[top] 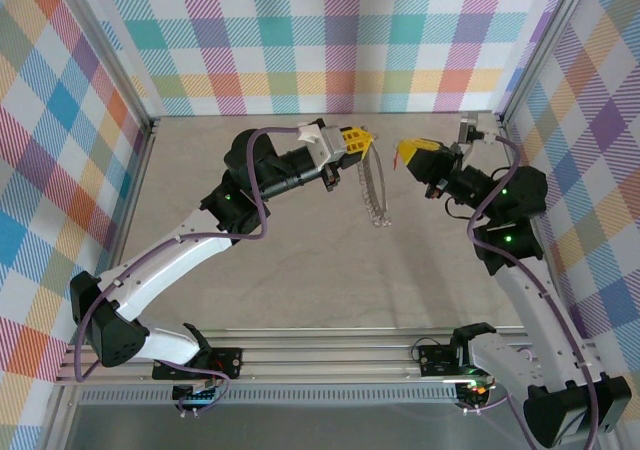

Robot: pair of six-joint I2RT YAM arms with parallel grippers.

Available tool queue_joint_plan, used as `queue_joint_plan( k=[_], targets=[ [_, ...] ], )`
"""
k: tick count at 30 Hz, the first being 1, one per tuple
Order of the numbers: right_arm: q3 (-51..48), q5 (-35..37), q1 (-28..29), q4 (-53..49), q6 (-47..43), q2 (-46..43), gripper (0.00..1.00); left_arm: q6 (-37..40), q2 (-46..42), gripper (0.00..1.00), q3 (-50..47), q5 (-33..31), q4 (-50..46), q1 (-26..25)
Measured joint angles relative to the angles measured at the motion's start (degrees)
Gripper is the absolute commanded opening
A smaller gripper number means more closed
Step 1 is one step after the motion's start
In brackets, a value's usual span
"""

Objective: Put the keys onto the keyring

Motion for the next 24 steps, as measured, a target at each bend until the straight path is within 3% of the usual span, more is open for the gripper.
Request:
queue_joint_plan(
  k=[24],
  targets=[
    [2.91, -0.9, 5.57, 5.84, 2.69, 4.9, 0.0, -1.92, 0.26, 0.0, 0.76, 0.28, 0.04, -0.02]
  ],
)
